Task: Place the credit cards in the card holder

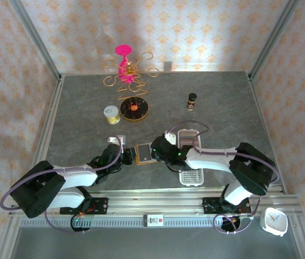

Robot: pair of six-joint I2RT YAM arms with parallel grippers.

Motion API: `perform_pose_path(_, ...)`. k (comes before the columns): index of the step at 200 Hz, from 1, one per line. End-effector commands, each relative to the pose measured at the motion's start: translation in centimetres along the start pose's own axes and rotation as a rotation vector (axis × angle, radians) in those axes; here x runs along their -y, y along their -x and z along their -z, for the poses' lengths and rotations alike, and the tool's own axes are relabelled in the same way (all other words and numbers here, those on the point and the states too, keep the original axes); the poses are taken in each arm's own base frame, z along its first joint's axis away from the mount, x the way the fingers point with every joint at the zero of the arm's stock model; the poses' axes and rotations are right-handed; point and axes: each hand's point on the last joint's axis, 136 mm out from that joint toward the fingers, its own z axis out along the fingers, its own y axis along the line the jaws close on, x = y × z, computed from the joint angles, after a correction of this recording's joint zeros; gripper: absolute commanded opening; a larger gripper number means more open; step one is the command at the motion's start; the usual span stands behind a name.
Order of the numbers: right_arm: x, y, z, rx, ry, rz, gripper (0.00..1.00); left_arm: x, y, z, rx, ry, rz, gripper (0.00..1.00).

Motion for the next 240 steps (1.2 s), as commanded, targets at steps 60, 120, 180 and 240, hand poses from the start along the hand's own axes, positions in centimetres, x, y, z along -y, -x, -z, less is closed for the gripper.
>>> perform_pose_path(60,1.2,0.2,-1.4,0.012,-0.127,0.007,0.46,1.1,0.0,-0.2,-0.003,-0.045,-0.007,0.25)
perform_pose_path(120,1.6,0.3,-1.0,0.019,-0.137,0.007,0.48,1.1,-0.1,-0.3,-0.008,-0.047,-0.007,0.25)
perform_pose_path(180,2.1,-0.8,-2.0,-0.023,-0.155,0.016,0.49,1.1,-0.1,-0.4,-0.009,-0.044,-0.007,0.25)
perform_pose_path(240,-0.3,-0.8,-2.1,-0.037,-0.054,-0.007,0.49,0.2,-0.2,-0.6,-0.012,0.008,-0.012,0.25)
